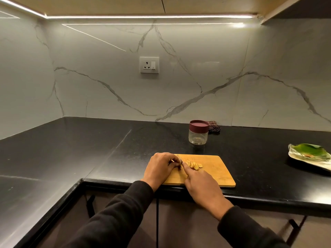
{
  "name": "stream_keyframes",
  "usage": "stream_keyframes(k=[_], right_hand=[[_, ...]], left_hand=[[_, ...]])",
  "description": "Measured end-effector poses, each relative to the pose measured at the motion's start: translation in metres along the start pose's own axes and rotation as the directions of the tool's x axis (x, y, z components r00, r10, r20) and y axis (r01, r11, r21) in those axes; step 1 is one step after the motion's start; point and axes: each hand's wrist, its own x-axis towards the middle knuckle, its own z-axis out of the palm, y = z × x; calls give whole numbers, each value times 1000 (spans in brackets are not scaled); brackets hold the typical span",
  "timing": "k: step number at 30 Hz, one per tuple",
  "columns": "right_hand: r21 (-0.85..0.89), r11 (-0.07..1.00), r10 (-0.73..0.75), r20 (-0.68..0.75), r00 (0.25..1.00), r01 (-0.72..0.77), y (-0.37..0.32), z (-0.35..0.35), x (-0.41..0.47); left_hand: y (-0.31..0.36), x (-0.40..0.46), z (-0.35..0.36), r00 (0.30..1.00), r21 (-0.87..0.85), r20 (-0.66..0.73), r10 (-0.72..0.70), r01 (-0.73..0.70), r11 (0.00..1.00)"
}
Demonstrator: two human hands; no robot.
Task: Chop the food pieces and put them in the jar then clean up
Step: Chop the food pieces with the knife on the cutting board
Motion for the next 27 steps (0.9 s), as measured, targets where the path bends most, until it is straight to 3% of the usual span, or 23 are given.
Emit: stream_keyframes(k=[13, 27], right_hand=[[-101, 995, 17, 110, 994, -6, -4, -8, -12], [-34, 999, 28, 48, 998, -27, 1, -7, -26]], left_hand=[[-1, -1, 0, 1000, 5, -9, -27, 27, 1000], [0, -2, 0, 1000, 18, -5, -9, 9, 1000]])
